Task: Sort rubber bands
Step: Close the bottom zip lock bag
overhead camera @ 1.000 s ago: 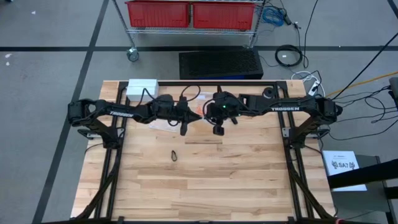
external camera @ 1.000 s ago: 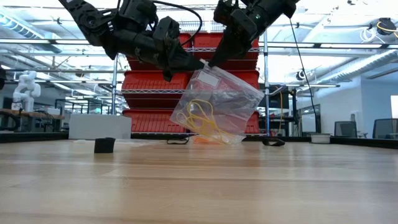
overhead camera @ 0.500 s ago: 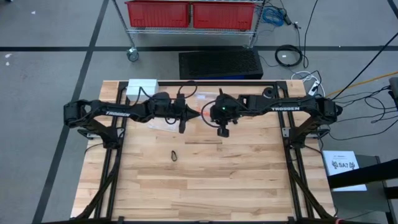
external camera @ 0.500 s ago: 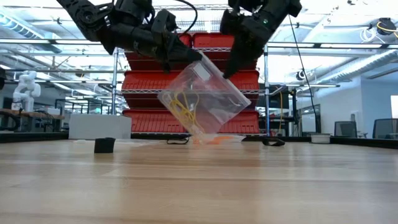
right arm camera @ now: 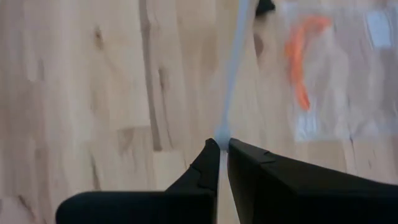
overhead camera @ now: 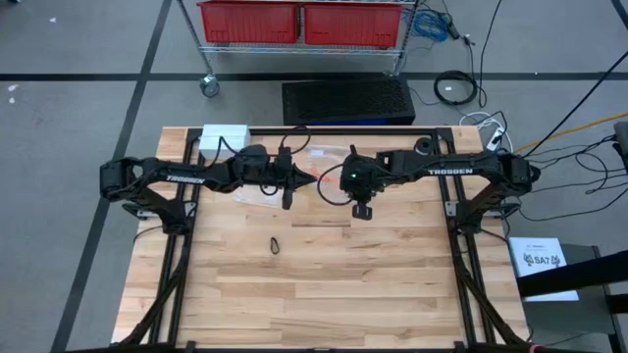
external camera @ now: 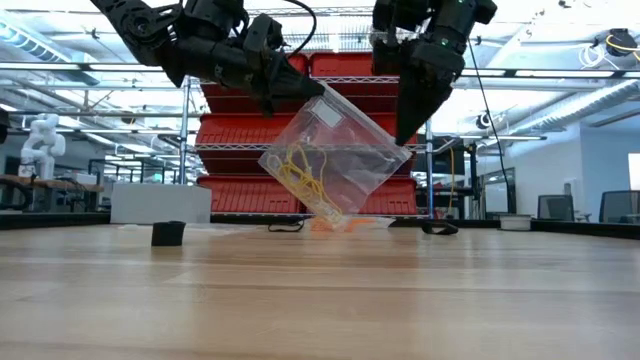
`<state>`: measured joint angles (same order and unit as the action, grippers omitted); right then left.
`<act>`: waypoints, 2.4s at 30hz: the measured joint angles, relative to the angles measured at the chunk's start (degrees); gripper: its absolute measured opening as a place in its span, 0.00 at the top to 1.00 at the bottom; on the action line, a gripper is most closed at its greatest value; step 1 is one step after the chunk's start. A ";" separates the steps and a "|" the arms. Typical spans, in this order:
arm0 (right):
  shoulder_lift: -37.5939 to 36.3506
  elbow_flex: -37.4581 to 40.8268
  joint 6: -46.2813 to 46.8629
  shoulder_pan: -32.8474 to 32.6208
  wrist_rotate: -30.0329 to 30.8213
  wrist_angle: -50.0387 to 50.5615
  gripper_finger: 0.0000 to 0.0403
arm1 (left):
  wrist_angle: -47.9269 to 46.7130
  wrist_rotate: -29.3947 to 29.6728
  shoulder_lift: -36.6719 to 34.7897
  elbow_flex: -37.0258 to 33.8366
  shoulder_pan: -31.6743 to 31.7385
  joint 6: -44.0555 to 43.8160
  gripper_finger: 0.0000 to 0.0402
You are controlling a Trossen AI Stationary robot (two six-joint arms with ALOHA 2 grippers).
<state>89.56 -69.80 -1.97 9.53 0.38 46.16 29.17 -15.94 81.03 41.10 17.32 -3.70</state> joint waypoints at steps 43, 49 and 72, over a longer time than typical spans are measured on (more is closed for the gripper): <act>-23.52 50.59 30.39 -6.66 13.14 -73.31 0.40 | 0.08 -0.39 -2.46 0.00 -3.85 0.07 1.00; -19.82 50.58 22.19 -6.81 12.80 -85.45 0.44 | 0.36 -0.39 -3.17 0.00 -3.85 0.02 1.00; -25.87 47.04 18.70 -5.03 16.89 -80.49 0.99 | -2.48 8.95 -3.25 0.00 0.51 3.93 0.82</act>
<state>63.69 -22.76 16.73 4.51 17.27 -34.33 26.69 -6.99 77.79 41.10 17.83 0.22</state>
